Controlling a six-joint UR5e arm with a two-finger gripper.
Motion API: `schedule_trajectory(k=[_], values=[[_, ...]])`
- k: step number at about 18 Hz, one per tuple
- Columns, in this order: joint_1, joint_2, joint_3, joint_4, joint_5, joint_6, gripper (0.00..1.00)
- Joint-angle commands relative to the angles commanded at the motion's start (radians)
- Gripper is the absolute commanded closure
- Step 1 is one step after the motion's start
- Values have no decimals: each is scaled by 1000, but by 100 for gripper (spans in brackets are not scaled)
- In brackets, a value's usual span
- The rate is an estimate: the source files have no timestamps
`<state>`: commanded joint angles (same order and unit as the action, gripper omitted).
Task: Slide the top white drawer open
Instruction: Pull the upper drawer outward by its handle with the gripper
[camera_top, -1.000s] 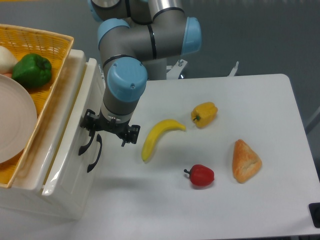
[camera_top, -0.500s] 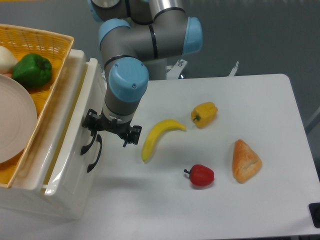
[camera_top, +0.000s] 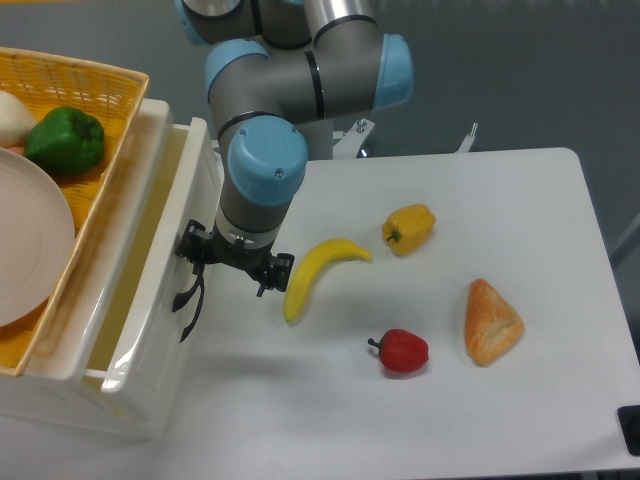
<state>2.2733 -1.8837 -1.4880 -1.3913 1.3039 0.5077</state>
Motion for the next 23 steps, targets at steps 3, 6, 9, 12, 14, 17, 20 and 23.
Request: schedule_trajectory(k=[3,6,9,12,14,17,20,23], values=[[9,0,0,0,0,5,0],[20,2,0,0,0,5,0],[28,2,2,0,0,12,0],[32,3,2,-2,0,17,0],[41,3,2,-2,0,26,0],[51,3,2,-2,0,31,0],[57,2,2,0,0,34,0],[60,-2,5,2,2,34,0]])
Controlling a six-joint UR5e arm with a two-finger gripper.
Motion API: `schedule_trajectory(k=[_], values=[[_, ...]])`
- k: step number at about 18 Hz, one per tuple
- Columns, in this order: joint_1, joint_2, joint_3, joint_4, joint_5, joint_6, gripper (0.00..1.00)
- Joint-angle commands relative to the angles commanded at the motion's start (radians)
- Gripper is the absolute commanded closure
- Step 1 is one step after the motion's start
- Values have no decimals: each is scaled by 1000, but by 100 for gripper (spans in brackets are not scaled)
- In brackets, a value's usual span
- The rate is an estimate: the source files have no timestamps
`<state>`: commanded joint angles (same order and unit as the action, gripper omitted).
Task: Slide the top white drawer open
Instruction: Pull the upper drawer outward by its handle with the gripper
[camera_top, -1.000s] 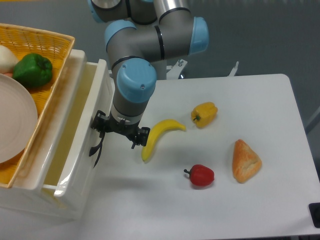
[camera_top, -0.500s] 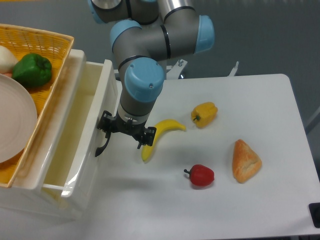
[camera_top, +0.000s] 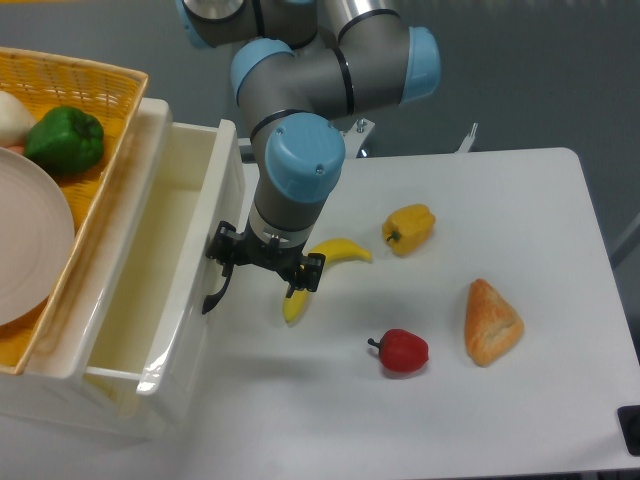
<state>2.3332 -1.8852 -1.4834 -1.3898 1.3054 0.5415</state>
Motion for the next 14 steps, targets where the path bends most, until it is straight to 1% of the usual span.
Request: schedule_trajectory(k=[14], values=[[52,0,3,-2,0,37,0]])
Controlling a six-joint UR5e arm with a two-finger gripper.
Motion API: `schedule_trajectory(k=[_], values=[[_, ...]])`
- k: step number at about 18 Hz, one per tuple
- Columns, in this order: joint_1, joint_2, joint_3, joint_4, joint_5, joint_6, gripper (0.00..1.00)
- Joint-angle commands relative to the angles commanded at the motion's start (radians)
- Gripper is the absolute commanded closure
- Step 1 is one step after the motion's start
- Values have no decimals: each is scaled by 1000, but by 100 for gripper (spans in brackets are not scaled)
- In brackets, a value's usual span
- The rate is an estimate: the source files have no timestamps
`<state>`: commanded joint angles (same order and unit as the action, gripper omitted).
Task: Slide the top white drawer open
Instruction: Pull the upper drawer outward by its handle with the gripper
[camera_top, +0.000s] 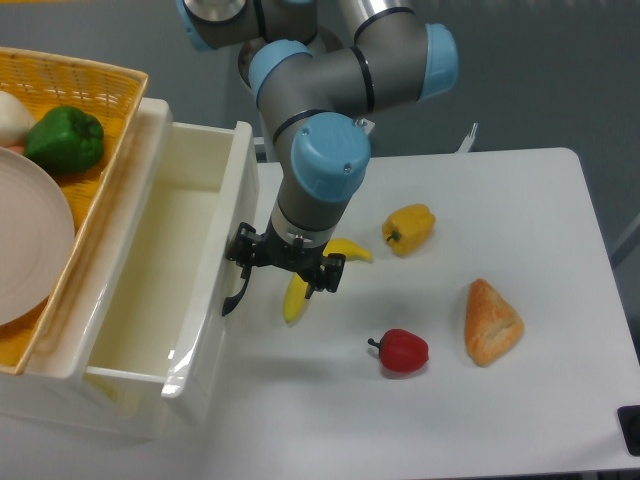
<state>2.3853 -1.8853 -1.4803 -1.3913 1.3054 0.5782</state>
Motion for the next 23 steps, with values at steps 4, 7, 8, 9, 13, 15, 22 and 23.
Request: schedule_trajectory(k=[4,7,8,9,13,15,22,23], values=[[18,-2,3,0,2,15,0],[29,-2,5,0,2,35,0],[34,-2,3,0,2,40,0],[38,-2,5,0,2,41,0],[48,-3,5,-3,34,68,0],[49,-12,9,-3,35,68,0],[61,-29,41,-11,37,69,0],[61,-29,41,-11,37,69,0]])
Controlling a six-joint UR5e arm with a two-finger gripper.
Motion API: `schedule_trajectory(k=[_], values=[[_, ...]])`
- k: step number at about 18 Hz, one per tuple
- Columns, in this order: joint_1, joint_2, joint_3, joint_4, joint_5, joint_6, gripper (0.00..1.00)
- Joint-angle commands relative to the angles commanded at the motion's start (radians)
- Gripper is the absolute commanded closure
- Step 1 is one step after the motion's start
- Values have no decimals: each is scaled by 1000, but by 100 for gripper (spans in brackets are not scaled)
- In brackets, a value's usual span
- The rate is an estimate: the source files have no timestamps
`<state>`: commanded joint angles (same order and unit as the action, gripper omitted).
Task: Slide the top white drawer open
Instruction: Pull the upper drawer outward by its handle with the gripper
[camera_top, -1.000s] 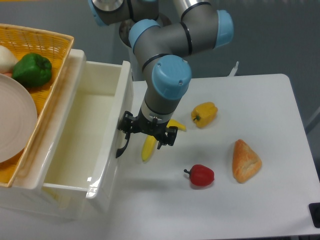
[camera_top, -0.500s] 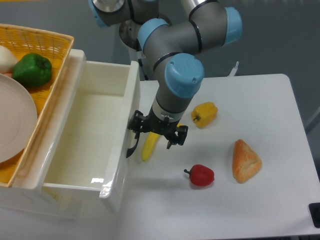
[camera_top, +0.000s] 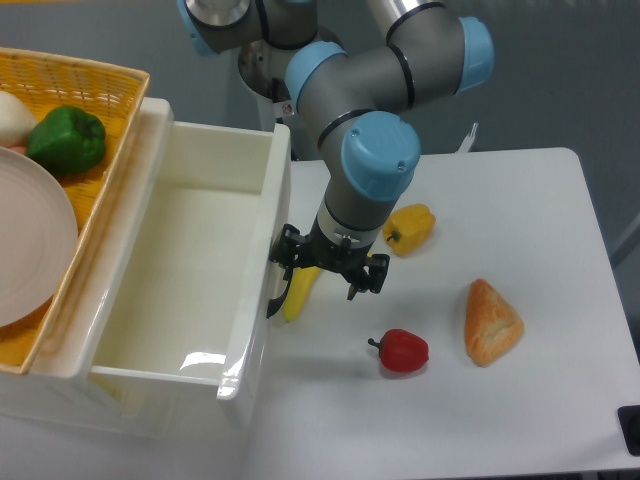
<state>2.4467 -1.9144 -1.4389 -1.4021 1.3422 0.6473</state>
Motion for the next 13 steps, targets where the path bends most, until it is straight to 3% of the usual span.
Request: schedule_trajectory(k=[13], values=[[29,0,2,0,-2,35,0]])
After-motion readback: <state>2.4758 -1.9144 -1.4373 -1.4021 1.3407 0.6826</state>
